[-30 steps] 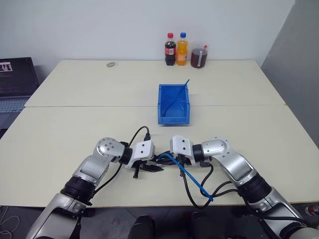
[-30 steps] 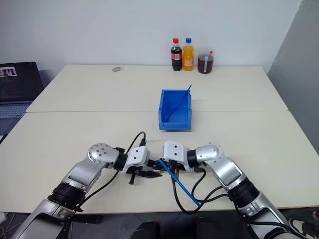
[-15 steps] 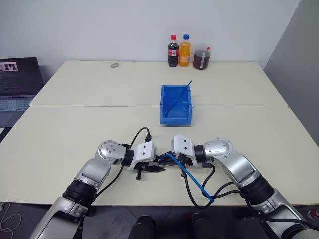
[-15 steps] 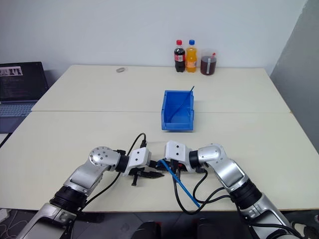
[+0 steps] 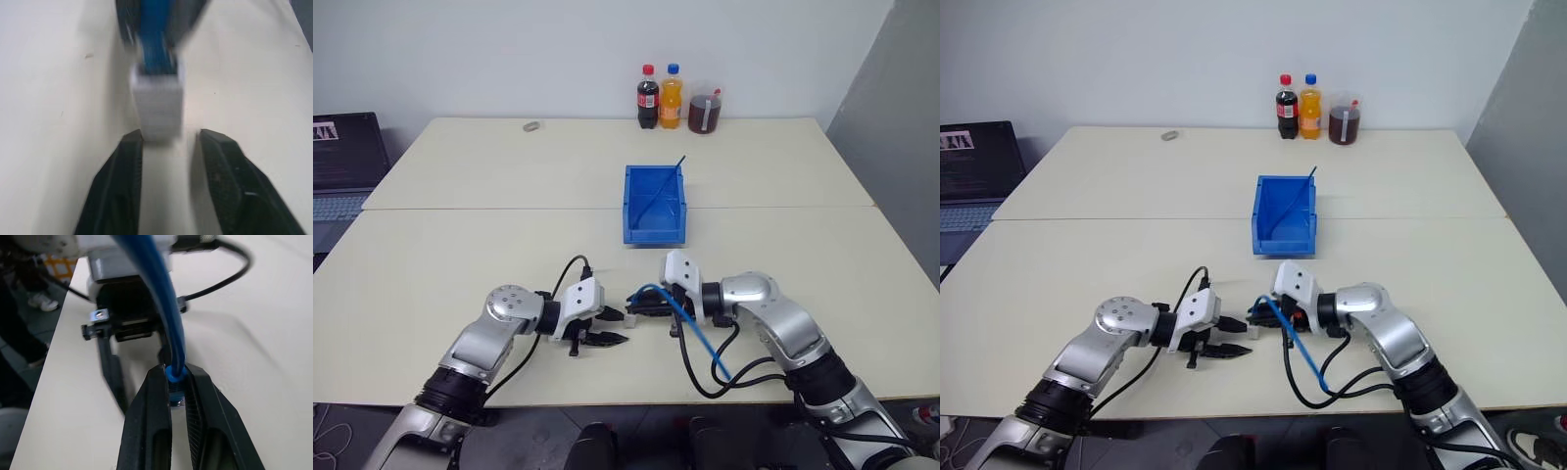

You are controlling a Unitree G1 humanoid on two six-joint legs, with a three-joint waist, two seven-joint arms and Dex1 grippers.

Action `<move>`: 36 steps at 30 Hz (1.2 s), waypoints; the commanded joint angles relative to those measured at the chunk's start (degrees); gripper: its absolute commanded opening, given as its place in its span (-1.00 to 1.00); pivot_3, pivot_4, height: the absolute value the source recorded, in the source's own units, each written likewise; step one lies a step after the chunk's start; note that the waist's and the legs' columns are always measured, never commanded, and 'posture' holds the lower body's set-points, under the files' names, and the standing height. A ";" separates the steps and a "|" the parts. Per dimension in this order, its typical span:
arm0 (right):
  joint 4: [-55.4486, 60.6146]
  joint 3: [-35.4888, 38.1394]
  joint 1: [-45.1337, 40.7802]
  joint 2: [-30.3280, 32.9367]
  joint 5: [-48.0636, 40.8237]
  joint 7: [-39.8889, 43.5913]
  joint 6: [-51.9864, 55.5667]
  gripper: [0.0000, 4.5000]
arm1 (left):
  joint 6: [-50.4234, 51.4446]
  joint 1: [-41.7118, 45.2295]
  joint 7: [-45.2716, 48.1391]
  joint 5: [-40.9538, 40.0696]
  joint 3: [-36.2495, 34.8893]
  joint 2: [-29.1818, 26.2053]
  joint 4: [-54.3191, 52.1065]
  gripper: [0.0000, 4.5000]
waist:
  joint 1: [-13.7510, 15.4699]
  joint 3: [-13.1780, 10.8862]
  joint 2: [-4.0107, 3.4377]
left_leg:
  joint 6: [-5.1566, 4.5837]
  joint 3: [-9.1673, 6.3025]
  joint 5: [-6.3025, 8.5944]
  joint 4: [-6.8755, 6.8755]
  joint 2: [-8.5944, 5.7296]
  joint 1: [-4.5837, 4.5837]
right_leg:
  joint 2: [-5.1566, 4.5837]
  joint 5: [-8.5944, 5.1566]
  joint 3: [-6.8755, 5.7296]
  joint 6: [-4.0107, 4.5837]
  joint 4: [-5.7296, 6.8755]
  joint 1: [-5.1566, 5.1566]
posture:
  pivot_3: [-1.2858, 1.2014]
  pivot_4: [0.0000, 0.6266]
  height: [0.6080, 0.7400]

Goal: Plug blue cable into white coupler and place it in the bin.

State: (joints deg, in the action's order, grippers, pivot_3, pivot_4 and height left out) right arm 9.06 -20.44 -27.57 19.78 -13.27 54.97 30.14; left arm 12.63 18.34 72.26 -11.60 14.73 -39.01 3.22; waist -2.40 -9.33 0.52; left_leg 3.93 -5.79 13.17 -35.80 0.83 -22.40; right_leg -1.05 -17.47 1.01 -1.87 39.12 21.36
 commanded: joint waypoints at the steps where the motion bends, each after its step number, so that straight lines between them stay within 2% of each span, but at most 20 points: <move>1: 4.09 3.00 -0.95 -0.62 -2.98 -1.43 1.58 -0.95 | 4.49 -1.31 0.79 -3.32 -3.22 -2.59 -5.00 0.31 | -0.01 -0.07 -0.02 | 0.00 0.00 0.00 0.01 0.00 -0.03 | 0.00 0.00 0.00 0.00 -0.01 0.03 | 0.03 -0.52 1.00; 6: 6.00 7.33 -2.10 -0.07 -5.57 -3.61 3.71 -0.95 | 11.81 -0.87 -3.77 -8.96 -9.79 -2.04 -7.80 0.73 | 0.22 -0.30 0.01 | 0.00 -0.08 0.00 -0.02 -0.01 -0.17 | -0.01 0.00 -0.06 0.00 -0.03 0.08 | 0.03 -0.52 1.00; 9: 5.95 12.93 -4.86 -1.11 -9.49 -6.78 7.19 -0.95 | 14.74 0.99 -8.53 -11.19 -13.92 -0.38 -8.10 0.99 | 0.45 -0.37 0.02 | 0.00 -0.10 0.00 -0.06 -0.03 -0.23 | -0.04 0.00 -0.08 -0.01 -0.03 0.11 | 0.03 -0.52 1.00; 13: -2.92 19.52 -13.63 -4.27 -12.11 -11.98 8.77 -0.95 | 18.20 5.74 -13.80 -12.70 -16.45 1.77 -8.31 1.00 | 0.51 -0.47 0.04 | 0.01 -0.16 -0.01 -0.08 -0.03 -0.26 | -0.03 0.11 -0.13 0.15 -0.01 0.14 | 0.03 -0.52 1.00; 19: -25.56 20.97 -26.98 -5.54 -7.21 -16.98 4.77 -0.95 | 18.91 10.08 -15.81 -12.20 -15.52 2.79 -7.23 1.00 | 0.37 -0.49 0.01 | 0.02 -0.01 -0.01 -0.04 -0.05 -0.32 | -0.03 0.17 -0.03 0.26 -0.03 0.26 | 0.03 -0.52 1.00; 20: -29.67 20.89 -29.01 -5.46 -6.60 -17.28 4.38 -0.80 | 18.57 10.43 -15.71 -11.92 -15.24 2.75 -6.89 1.00 | 0.33 -0.49 0.01 | 0.02 0.03 -0.01 -0.05 -0.05 -0.38 | -0.04 0.17 -0.01 0.26 -0.02 0.34 | 0.03 -0.52 1.00; 23: -39.18 19.02 -33.37 -4.62 -3.67 -15.71 1.81 -0.51 | 17.72 11.34 -15.45 -11.13 -14.73 2.67 -5.65 1.00 | 0.23 -0.49 0.01 | 0.03 0.10 -0.02 -0.02 -0.04 -0.51 | -0.04 0.18 0.03 0.28 -0.01 0.50 | 0.03 -0.52 1.00; 27: -47.03 15.58 -37.70 -1.33 0.64 -9.95 -1.03 -0.07 | 16.85 12.23 -14.94 -10.17 -14.28 2.22 -4.35 1.00 | 0.03 -0.51 -0.01 | 0.03 0.24 -0.01 0.04 -0.07 -0.68 | -0.10 0.18 0.13 0.29 -0.02 0.74 | 0.03 -0.52 1.00; 36: -47.52 7.98 -40.44 11.20 8.22 7.31 -5.93 0.91 | 14.67 13.96 -15.07 -8.05 -14.56 1.11 -0.56 1.00 | 0.02 -0.68 -0.02 | 0.02 0.25 -0.01 0.01 -0.10 -0.77 | -0.13 0.18 0.10 0.29 -0.03 0.81 | 0.03 -0.52 1.00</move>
State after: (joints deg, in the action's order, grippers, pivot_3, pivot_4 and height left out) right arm -40.37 -11.82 -67.16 29.30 -6.39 59.38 26.77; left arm 28.87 31.02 57.91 -20.49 0.89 -37.12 2.53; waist -2.38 -10.01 0.50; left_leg 3.95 -5.53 13.15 -35.79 0.73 -23.16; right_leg -1.17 -17.29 1.12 -1.58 39.09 22.17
